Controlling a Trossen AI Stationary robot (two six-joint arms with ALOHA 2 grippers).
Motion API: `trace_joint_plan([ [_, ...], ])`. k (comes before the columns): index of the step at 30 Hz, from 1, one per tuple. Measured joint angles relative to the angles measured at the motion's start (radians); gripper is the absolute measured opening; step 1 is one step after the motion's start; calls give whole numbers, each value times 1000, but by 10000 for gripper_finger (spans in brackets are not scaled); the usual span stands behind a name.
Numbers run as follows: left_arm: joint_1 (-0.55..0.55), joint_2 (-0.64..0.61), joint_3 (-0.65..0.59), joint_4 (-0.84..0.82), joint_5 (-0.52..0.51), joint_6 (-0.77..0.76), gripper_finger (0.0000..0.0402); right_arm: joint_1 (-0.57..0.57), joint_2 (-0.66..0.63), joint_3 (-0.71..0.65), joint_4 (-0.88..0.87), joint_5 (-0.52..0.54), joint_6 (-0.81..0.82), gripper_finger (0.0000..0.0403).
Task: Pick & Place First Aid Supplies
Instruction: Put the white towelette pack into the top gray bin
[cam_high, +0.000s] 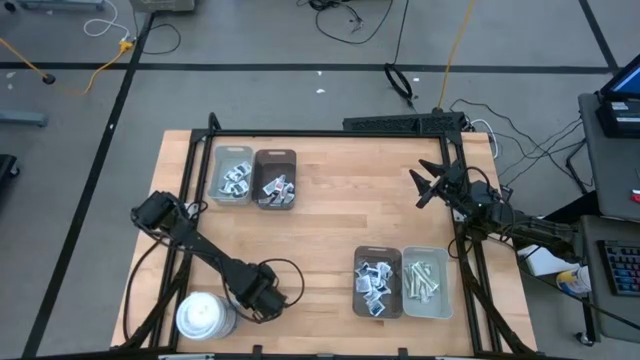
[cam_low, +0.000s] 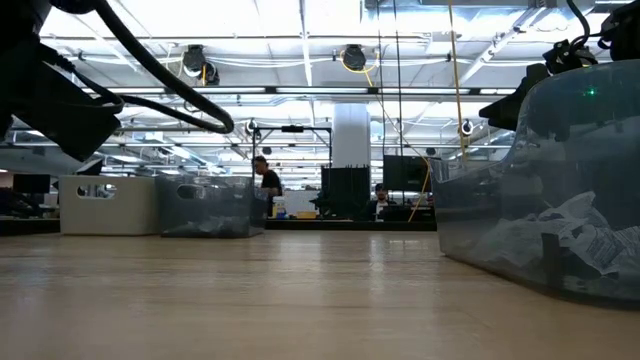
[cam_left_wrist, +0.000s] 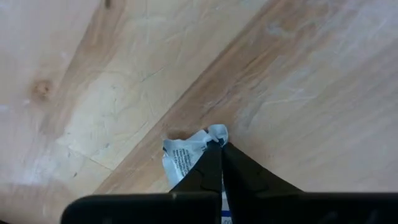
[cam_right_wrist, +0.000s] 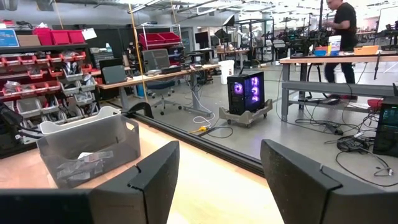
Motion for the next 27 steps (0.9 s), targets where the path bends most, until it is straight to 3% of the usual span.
trace_joint_plan([
  [4,26,-9,-2,-8,17,33,3,0,0,0,0,0,0,221],
  [16,104,-216,-3,-48,-48,154,1,0,0,0,0,0,0,220],
  [27,147,-366,-2,-71,-152,110,0,0,0,0,0,0,0,222],
])
